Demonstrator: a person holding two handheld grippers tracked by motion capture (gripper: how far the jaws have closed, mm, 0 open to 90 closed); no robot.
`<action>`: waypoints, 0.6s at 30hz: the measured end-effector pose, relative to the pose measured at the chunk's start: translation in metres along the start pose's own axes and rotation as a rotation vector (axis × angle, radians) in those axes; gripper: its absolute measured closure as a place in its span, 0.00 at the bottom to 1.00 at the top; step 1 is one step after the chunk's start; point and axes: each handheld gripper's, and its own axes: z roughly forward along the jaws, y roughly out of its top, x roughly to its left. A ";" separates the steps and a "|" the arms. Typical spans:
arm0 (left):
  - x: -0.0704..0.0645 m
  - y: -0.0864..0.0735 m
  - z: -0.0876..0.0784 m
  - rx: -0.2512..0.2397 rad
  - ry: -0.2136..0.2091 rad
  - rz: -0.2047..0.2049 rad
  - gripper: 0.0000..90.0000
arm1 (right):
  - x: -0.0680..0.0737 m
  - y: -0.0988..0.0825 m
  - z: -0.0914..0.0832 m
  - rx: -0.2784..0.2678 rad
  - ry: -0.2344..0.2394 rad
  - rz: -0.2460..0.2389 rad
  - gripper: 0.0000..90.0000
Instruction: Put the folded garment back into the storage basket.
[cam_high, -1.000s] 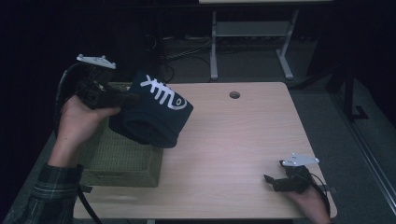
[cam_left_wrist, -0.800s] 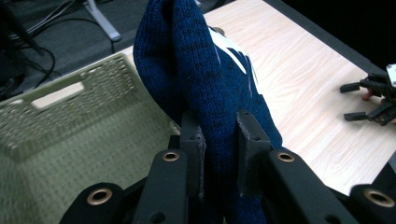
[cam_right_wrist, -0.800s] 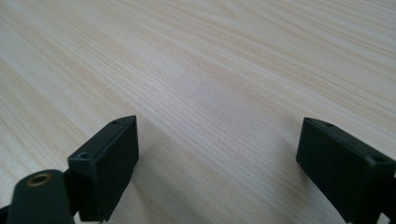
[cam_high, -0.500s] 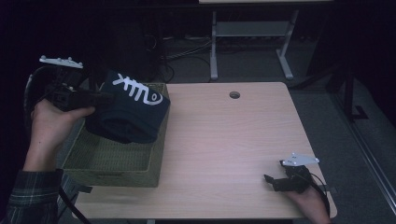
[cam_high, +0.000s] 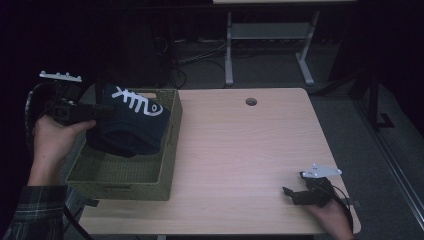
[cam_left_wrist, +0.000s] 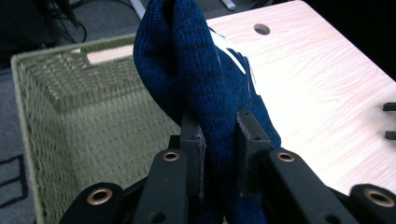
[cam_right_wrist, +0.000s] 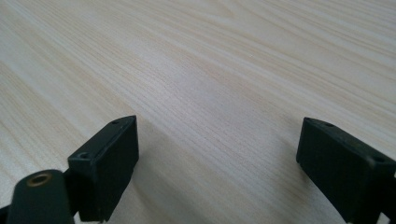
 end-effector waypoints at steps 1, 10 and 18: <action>0.002 -0.002 0.002 0.002 -0.001 -0.005 0.84 | 0.000 0.000 0.000 -0.001 0.000 -0.002 0.14; 0.018 -0.015 0.015 0.010 0.013 -0.066 0.84 | 0.000 0.000 0.000 0.000 0.001 0.000 0.14; 0.026 -0.025 0.027 0.027 0.004 -0.095 0.84 | 0.000 0.000 0.000 0.000 0.000 0.000 0.14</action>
